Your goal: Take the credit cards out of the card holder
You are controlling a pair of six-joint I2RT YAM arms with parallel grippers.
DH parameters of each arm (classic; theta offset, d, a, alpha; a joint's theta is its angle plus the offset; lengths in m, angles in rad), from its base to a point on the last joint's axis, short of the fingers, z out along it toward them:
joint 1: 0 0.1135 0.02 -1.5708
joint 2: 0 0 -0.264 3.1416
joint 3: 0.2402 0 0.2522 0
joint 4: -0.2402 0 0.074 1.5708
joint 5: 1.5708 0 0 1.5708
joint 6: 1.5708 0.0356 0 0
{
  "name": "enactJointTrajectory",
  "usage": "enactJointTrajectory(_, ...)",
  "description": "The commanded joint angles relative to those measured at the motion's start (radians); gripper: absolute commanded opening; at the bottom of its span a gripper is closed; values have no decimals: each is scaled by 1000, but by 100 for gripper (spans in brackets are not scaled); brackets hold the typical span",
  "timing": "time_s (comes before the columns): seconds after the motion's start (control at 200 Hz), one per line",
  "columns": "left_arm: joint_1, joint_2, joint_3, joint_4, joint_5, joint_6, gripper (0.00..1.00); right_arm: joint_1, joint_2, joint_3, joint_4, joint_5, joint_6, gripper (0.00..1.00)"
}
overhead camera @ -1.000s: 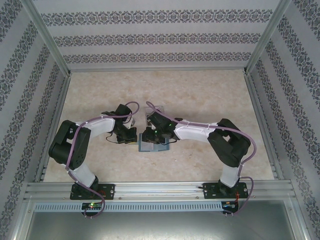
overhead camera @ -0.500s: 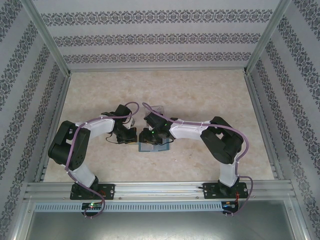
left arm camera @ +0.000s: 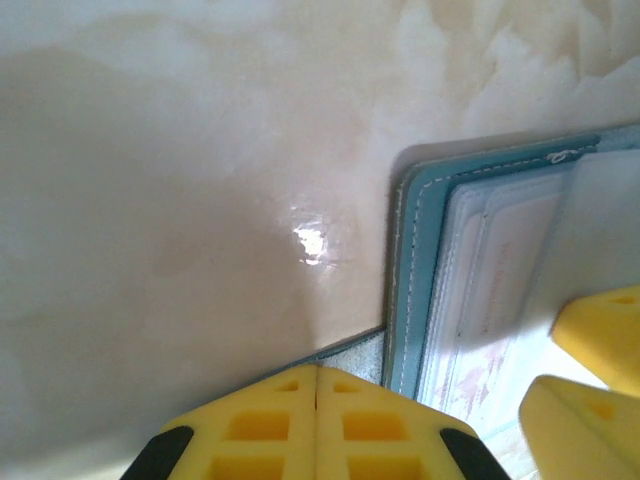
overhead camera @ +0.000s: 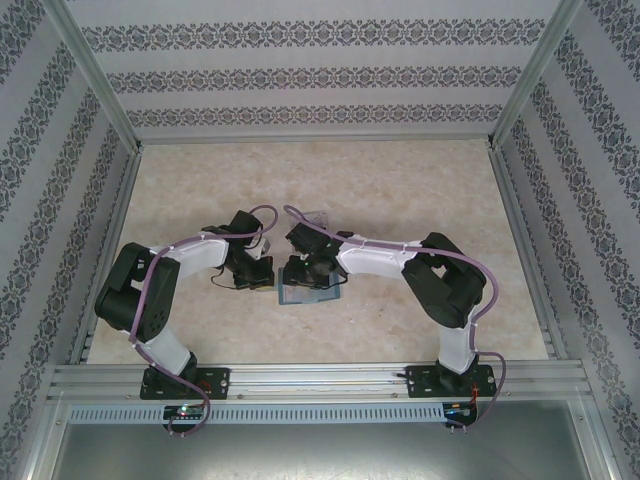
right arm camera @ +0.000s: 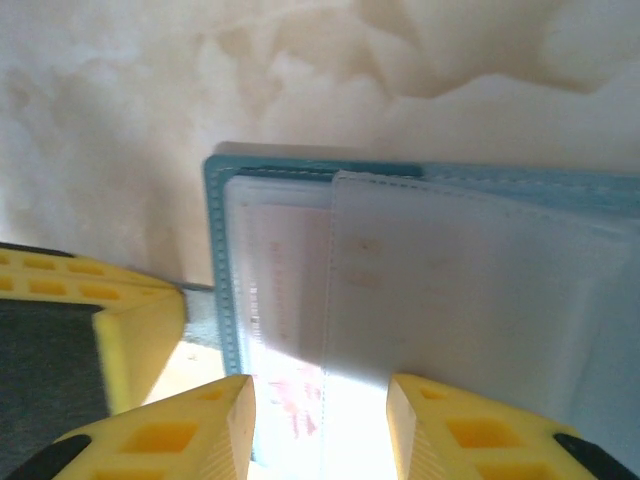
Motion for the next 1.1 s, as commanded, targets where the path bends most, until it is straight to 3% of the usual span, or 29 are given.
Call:
enactJointTrajectory(0.0,4,-7,-30,-50,-3,5,5,13,-5,31,-150,96,-27,41)
enactJointTrajectory(0.35,6,-7,-34,-45,5,1,5,35,2,110,-317,217,-75,46)
enactJointTrajectory(0.689,5,-8,-31,-52,3,4,5,40,4,139,-375,257,-95,47)
enactJointTrajectory(1.094,8,-4,-29,-60,-1,7,5,39,-13,139,-399,277,-118,30)
